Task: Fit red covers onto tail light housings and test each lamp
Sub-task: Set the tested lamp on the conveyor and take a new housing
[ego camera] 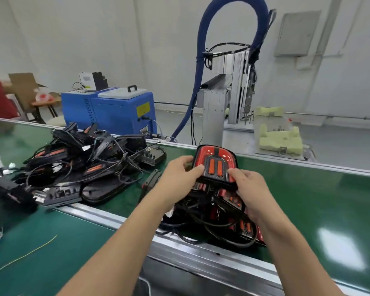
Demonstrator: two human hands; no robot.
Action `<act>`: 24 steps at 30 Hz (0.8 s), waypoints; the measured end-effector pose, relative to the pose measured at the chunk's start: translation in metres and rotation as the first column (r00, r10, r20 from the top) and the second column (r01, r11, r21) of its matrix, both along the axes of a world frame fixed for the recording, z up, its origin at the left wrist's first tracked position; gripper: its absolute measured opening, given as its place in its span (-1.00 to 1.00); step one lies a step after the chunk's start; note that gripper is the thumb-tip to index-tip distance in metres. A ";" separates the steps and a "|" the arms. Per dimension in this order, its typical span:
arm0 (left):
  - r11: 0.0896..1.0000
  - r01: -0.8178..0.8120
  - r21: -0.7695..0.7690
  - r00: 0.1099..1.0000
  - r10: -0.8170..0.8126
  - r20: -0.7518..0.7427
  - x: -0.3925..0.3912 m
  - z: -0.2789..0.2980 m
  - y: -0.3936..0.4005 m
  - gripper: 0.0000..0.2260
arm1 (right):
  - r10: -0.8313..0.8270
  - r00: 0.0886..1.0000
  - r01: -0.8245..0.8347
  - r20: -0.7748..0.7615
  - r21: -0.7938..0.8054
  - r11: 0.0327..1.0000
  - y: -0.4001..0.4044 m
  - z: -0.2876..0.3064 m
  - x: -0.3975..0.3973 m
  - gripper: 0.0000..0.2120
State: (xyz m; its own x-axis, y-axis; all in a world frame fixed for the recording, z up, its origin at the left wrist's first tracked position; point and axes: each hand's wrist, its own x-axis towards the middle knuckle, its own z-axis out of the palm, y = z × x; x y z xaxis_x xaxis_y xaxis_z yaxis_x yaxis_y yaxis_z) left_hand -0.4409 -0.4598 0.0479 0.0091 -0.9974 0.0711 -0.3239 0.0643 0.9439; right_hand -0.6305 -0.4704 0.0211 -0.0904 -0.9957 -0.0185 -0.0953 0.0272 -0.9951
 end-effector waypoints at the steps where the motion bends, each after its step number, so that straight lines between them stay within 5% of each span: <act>1: 1.000 -0.008 0.014 1.000 0.008 0.010 -0.006 -0.002 -0.006 -0.79 | -0.002 0.999 0.002 -0.043 0.016 1.000 -0.007 -0.001 -0.004 -0.65; 7: 0.995 -0.058 0.075 0.992 0.050 0.115 -0.023 -0.020 -0.031 -0.91 | -0.010 0.977 0.023 -0.213 0.055 0.998 -0.033 -0.012 -0.012 -0.70; 15: 1.000 -0.028 0.011 0.964 0.024 0.267 -0.030 -0.022 -0.034 -0.75 | -0.016 0.958 0.049 -0.287 0.106 0.993 -0.038 -0.023 -0.017 -0.55; 19: 1.000 -0.004 -0.024 0.917 0.013 0.398 -0.034 -0.018 -0.030 -0.67 | -0.029 0.972 0.061 -0.235 0.129 0.990 -0.043 -0.027 -0.025 -0.47; 21: 1.000 -0.001 -0.015 0.908 0.008 0.418 -0.034 -0.019 -0.032 -0.85 | -0.027 0.980 0.051 -0.196 0.117 0.992 -0.046 -0.027 -0.027 -0.53; 24: 0.999 0.038 -0.026 0.925 -0.025 0.379 -0.032 -0.017 -0.033 -0.77 | -0.008 0.998 0.016 -0.057 0.141 0.990 -0.050 -0.024 -0.027 -0.74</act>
State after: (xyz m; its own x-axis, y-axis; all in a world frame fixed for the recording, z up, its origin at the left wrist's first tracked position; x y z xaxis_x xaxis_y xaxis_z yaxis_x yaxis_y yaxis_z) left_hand -0.4725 -0.4926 0.0311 -0.0559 -0.9939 0.0947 -0.6544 0.1081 0.7484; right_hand -0.6575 -0.5207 -0.0026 -0.1071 -0.9823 -0.1535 -0.1495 0.1686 -0.9743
